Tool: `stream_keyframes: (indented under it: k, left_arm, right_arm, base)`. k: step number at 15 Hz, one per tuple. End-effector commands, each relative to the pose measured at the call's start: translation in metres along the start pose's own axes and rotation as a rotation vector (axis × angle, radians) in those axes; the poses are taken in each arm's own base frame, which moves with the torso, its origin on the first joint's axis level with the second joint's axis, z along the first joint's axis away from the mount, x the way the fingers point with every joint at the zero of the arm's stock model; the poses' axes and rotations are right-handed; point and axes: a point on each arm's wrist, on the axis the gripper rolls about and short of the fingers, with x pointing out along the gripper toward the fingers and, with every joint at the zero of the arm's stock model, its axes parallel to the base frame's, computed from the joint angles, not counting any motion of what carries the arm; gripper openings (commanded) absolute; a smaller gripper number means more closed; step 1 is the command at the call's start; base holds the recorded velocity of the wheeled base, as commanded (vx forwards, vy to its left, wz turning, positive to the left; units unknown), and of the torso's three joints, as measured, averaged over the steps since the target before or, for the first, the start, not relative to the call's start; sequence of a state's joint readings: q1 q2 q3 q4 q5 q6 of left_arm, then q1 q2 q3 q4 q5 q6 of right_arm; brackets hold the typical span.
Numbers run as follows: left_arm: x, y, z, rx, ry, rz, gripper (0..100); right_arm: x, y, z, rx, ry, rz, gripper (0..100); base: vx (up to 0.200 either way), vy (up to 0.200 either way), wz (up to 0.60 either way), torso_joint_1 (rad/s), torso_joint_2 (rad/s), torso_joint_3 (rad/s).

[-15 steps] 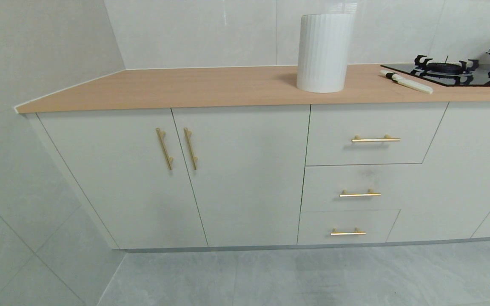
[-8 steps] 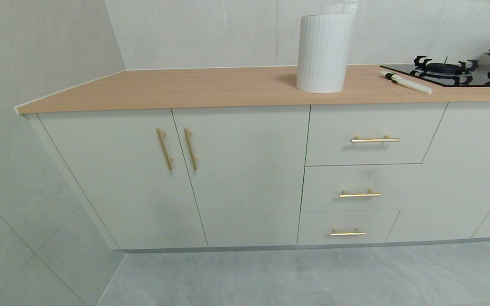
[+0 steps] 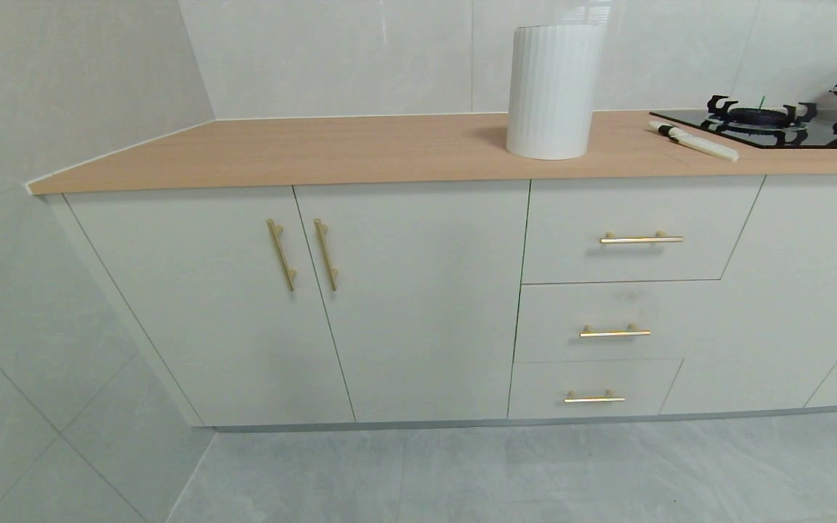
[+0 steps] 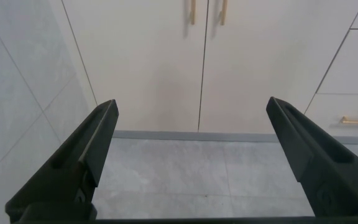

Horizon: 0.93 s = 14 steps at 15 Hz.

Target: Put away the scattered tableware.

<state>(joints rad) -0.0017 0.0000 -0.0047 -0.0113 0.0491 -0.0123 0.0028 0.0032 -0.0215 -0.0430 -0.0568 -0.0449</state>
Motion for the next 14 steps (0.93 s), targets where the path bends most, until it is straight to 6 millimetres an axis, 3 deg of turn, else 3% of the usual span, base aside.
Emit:
stream_keyframes:
  k: [1, 11, 14]
  left_arm:
    - [0.0, 0.0, -0.0001, 0.0, 0.001, 0.0, 100]
    - [0.0, -0.0008, -0.0002, 0.009, 0.002, -0.034, 100]
    - [0.0, -0.0008, -0.0002, 0.006, 0.002, -0.034, 100]
  right_arm:
    - [0.0009, 0.001, -0.0112, 0.028, 0.068, 0.021, 100]
    - [0.0009, 0.0018, -0.0104, 0.043, 0.06, 0.058, 100]
    - [0.0009, 0.0018, -0.0104, 0.043, 0.06, 0.058, 100]
  base:
    - [0.0, 0.0, 0.0, 0.0, 0.0, 0.0]
    - [0.0, 0.0, 0.0, 0.0, 0.0, 0.0]
    - [0.2, 0.0, 0.0, -0.001, 0.0, -0.001]
